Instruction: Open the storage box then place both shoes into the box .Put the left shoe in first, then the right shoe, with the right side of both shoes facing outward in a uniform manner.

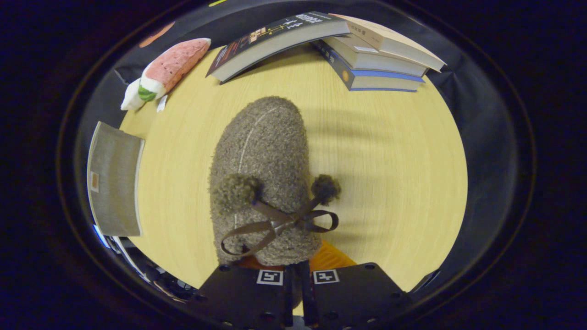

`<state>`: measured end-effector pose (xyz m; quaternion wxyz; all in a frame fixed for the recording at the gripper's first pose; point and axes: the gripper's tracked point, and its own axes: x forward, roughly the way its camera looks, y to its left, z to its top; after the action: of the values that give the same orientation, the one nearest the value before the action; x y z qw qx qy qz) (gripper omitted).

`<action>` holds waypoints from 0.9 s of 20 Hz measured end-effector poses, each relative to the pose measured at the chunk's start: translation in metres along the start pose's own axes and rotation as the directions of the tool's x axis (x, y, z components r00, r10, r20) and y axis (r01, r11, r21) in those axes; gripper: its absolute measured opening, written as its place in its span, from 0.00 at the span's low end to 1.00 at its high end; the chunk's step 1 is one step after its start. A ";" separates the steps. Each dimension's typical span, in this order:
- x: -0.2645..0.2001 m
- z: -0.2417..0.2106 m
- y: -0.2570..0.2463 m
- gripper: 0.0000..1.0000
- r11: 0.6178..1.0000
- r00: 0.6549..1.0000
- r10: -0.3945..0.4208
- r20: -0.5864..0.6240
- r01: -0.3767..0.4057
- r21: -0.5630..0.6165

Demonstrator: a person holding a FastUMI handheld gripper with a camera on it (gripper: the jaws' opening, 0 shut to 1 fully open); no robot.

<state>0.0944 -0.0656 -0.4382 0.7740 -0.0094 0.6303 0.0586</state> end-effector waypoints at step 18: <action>-0.102 -0.014 0.096 0.00 0.964 0.969 0.242 0.047 -0.245 0.101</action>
<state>0.0506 0.0200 -0.3353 0.7712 0.1103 0.6154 0.1197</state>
